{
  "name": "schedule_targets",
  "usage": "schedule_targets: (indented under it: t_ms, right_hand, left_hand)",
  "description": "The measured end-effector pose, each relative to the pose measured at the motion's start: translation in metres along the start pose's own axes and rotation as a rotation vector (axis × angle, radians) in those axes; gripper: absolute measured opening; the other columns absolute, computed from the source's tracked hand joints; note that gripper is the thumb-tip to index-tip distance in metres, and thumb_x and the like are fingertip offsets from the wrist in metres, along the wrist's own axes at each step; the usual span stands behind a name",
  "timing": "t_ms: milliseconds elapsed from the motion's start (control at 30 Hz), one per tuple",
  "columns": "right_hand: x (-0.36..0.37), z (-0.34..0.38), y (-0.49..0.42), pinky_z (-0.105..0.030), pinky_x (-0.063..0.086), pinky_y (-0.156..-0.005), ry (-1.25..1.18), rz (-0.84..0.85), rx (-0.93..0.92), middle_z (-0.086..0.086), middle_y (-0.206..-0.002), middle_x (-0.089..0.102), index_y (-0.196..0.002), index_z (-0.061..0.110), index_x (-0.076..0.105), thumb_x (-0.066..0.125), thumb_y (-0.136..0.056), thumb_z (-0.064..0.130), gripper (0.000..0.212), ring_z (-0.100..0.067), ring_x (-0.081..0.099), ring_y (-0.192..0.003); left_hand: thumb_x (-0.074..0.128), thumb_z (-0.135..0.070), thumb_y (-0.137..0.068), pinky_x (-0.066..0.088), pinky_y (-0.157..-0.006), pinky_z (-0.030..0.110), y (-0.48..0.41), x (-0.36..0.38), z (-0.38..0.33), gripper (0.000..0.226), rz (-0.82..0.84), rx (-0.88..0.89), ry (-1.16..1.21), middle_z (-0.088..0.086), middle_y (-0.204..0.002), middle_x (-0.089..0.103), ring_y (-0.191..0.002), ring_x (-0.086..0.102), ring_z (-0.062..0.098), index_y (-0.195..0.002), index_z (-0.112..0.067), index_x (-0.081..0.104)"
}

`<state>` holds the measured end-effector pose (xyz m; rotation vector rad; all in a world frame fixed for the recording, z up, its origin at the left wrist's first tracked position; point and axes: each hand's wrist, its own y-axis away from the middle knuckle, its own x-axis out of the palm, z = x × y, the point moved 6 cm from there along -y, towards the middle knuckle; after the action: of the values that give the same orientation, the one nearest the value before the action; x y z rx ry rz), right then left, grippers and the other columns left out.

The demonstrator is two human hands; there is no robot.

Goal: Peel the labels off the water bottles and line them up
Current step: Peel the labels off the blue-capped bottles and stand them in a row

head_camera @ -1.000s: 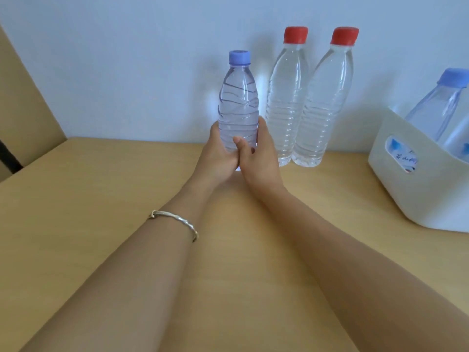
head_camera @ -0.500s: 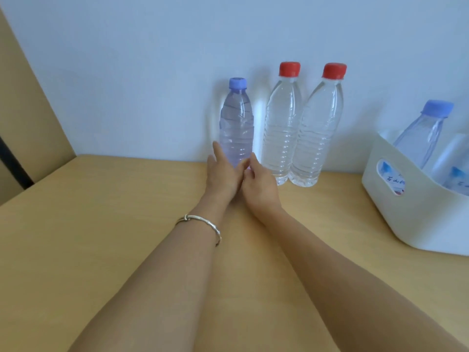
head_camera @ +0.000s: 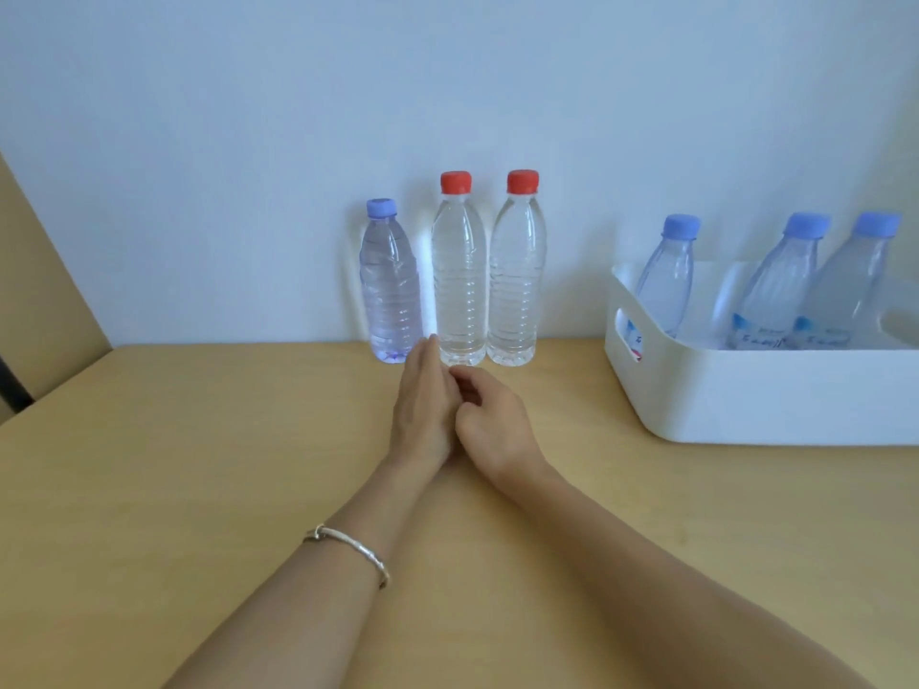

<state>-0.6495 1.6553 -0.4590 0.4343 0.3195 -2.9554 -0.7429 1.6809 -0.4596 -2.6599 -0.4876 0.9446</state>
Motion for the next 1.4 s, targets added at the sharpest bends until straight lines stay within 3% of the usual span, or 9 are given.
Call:
schedule_targets:
  t_ms: [133, 300, 367, 467, 633, 800, 933, 1233, 1400]
  right_hand:
    - [-0.036, -0.013, 0.002, -0.015, 0.036, -0.095, 0.075, -0.09, 0.023, 0.001, -0.132, 0.058, -0.137, 0.013, 0.048, 0.043, -0.091, 0.006, 0.046, -0.011, 0.052, -0.123]
    - [-0.047, -0.022, -0.008, -0.021, 0.033, -0.104, 0.066, -0.116, 0.025, -0.001, -0.146, 0.044, -0.146, 0.013, 0.032, 0.051, -0.094, 0.016, 0.055, -0.013, 0.042, -0.133]
    - [-0.049, -0.023, -0.015, -0.023, 0.035, -0.105, 0.065, -0.172, 0.018, 0.002, -0.139, 0.047, -0.146, 0.014, 0.032, 0.055, -0.093, 0.017, 0.058, -0.011, 0.043, -0.129]
    - [-0.055, -0.026, -0.029, -0.018, 0.034, -0.089, 0.057, -0.245, 0.022, 0.011, -0.11, 0.044, -0.139, 0.018, 0.039, 0.056, -0.09, 0.014, 0.051, -0.003, 0.042, -0.106]
    - [-0.058, -0.04, -0.061, -0.037, 0.047, -0.089, 0.11, -0.342, 0.038, -0.005, -0.114, 0.058, -0.117, 0.015, 0.049, 0.053, -0.086, 0.016, 0.031, -0.023, 0.056, -0.107]
    - [-0.06, -0.048, -0.092, -0.03, 0.041, -0.07, 0.14, -0.364, 0.055, -0.009, -0.11, 0.06, -0.112, 0.008, 0.046, 0.052, -0.089, 0.015, 0.024, -0.024, 0.056, -0.096]
    - [-0.058, -0.053, -0.11, -0.031, 0.039, -0.075, 0.214, -0.36, 0.051, -0.01, -0.117, 0.059, -0.122, 0.006, 0.044, 0.052, -0.092, 0.018, 0.033, -0.028, 0.054, -0.108]
    - [-0.059, -0.062, -0.114, -0.037, 0.045, -0.088, 0.29, -0.338, 0.037, -0.013, -0.124, 0.057, -0.136, 0.004, 0.037, 0.052, -0.093, 0.023, 0.05, -0.031, 0.053, -0.115]
    - [-0.058, -0.058, -0.109, -0.035, 0.042, -0.089, 0.28, -0.308, 0.055, -0.014, -0.126, 0.054, -0.139, 0.006, 0.035, 0.051, -0.094, 0.023, 0.051, -0.03, 0.049, -0.119]
  left_hand:
    - [0.035, -0.021, -0.103, 0.025, -0.108, 0.027, 0.002, 0.025, -0.009, 0.058, 0.174, 0.087, -0.167, 0.004, -0.162, 0.011, -0.147, 0.017, 0.016, -0.154, -0.019, 0.01]
    - [0.04, -0.028, -0.1, 0.017, -0.117, 0.036, -0.001, 0.036, -0.009, 0.074, 0.253, 0.045, -0.312, 0.009, -0.162, -0.012, -0.151, -0.003, 0.02, -0.153, -0.027, -0.012]
    - [0.045, -0.029, -0.099, 0.016, -0.118, 0.037, -0.008, 0.036, -0.005, 0.082, 0.196, 0.015, -0.206, 0.01, -0.163, -0.01, -0.151, -0.002, 0.022, -0.151, -0.025, -0.018]
    - [0.049, -0.03, -0.099, 0.017, -0.12, 0.039, -0.023, 0.033, 0.0, 0.085, 0.094, -0.027, -0.074, 0.011, -0.163, 0.001, -0.151, 0.006, 0.023, -0.152, -0.018, -0.015]
    - [0.052, -0.03, -0.098, 0.023, -0.114, 0.034, -0.045, 0.037, 0.005, 0.081, 0.032, -0.07, -0.006, 0.011, -0.158, 0.019, -0.146, 0.021, 0.022, -0.154, -0.016, -0.005]
    - [0.054, -0.03, -0.098, 0.029, -0.103, 0.028, -0.064, 0.042, 0.013, 0.077, 0.004, -0.092, 0.046, 0.01, -0.151, 0.035, -0.138, 0.035, 0.023, -0.154, -0.016, 0.004]
    - [0.054, -0.03, -0.097, 0.035, -0.103, 0.033, -0.074, 0.047, 0.02, 0.073, -0.028, -0.097, 0.05, 0.008, -0.144, 0.044, -0.132, 0.042, 0.024, -0.154, -0.018, 0.01]
    - [0.051, -0.031, -0.099, 0.027, -0.111, 0.032, -0.069, 0.048, 0.018, 0.081, 0.029, -0.123, 0.006, 0.009, -0.156, 0.029, -0.143, 0.03, 0.023, -0.154, -0.015, -0.006]
    - [0.058, -0.027, -0.092, 0.039, -0.105, 0.047, -0.047, 0.042, 0.009, 0.073, 0.038, -0.121, 0.001, 0.014, -0.146, 0.042, -0.136, 0.04, 0.031, -0.149, -0.006, 0.018]
